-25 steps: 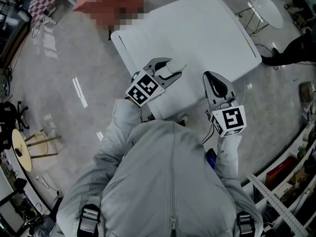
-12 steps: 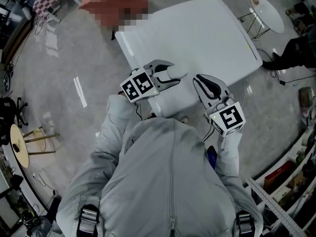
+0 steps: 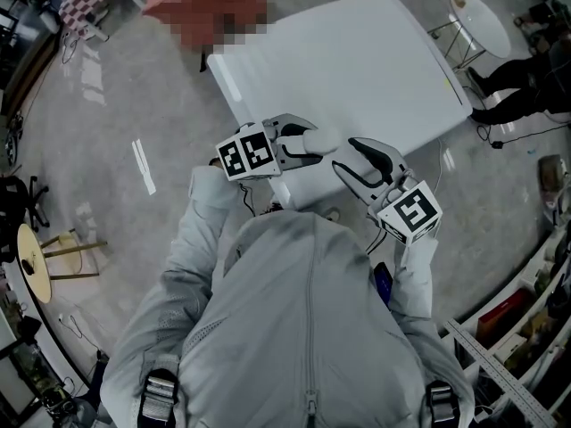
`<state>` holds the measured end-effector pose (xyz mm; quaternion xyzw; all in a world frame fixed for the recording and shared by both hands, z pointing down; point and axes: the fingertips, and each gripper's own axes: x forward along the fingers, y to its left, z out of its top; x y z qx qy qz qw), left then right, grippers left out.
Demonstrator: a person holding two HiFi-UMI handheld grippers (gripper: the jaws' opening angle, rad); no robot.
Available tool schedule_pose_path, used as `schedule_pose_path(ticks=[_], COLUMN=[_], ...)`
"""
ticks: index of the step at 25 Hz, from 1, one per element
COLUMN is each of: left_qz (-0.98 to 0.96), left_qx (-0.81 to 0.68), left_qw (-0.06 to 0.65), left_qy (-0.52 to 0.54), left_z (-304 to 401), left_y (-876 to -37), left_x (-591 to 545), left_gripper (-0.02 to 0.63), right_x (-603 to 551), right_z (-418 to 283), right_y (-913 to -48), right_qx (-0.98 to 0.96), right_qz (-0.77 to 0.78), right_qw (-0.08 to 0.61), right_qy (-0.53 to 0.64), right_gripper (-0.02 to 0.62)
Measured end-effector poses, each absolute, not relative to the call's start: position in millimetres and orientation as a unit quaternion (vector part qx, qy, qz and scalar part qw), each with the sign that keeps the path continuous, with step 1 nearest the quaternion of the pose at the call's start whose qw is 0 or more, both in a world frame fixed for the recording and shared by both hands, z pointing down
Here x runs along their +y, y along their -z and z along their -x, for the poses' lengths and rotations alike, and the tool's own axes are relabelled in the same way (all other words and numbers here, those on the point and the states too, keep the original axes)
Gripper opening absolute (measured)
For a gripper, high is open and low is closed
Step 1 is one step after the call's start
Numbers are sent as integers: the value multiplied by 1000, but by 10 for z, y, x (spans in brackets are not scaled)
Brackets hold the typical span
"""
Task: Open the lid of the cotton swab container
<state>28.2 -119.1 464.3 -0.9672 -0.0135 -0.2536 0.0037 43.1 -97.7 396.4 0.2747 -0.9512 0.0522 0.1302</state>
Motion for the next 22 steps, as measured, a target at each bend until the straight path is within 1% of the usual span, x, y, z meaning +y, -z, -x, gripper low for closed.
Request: schedule_pose_path(ticks=[6,10,22], left_qz=[960,954,950], left_qx=[-63,-103,-172], left_qw=[9,11,-1], left_qy=[272,282,262], left_z=[-320,-324,-356], left_y=[-4711,-4738,-4678], left_x=[-961,-807,-517], left_gripper=[206,206,206], right_x=[-857,-794,-614], right_z=[-446,-416,-264], right_y=[-4081,-4135,-4225], right_qx=[-953,-957,-968], right_qz=[-258,-238,-175], right_qw=[147,150,165], right_qy=[-60,-66,-70], right_gripper=[215,219,227])
